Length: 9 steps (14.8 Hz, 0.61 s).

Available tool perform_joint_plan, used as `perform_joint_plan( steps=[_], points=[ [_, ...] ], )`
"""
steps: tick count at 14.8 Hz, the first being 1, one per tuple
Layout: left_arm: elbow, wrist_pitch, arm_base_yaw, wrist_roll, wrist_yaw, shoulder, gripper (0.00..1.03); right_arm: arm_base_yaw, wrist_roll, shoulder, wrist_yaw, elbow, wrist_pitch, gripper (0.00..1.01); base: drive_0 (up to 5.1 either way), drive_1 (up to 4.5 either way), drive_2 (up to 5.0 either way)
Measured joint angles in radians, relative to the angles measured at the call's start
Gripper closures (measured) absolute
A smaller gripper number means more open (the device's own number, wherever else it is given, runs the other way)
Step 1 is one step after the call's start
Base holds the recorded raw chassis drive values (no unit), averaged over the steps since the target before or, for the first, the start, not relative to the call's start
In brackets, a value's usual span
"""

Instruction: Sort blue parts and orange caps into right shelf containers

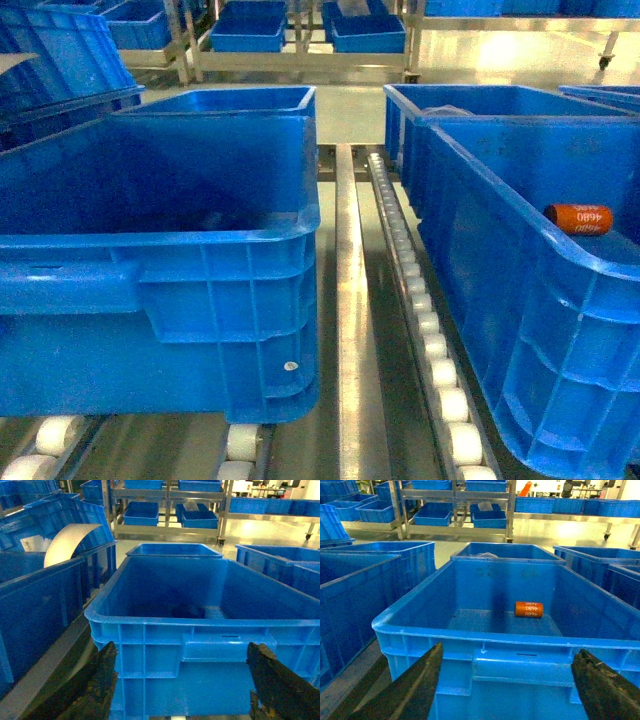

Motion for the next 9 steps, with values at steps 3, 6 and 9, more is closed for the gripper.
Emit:
perform_joint_plan(
  steps=[3, 6, 9],
  points=[
    [0.000, 0.000, 0.000, 0.002, 0.000, 0.000, 0.03, 0.000, 0.001, 0.000, 0.000, 0.000, 0.000, 0.02, 0.0, 0.00, 0.0],
    [0.000, 0.000, 0.000, 0.001, 0.000, 0.000, 0.05, 0.000, 0.000, 0.000, 0.000, 0.000, 0.000, 0.03, 0.0, 0.00, 0.0],
    [0.000, 0.000, 0.000, 0.001, 0.000, 0.000, 0.05, 0.000, 0.000, 0.000, 0.000, 0.000, 0.000, 0.03, 0.0, 0.00, 0.0]
  ],
)
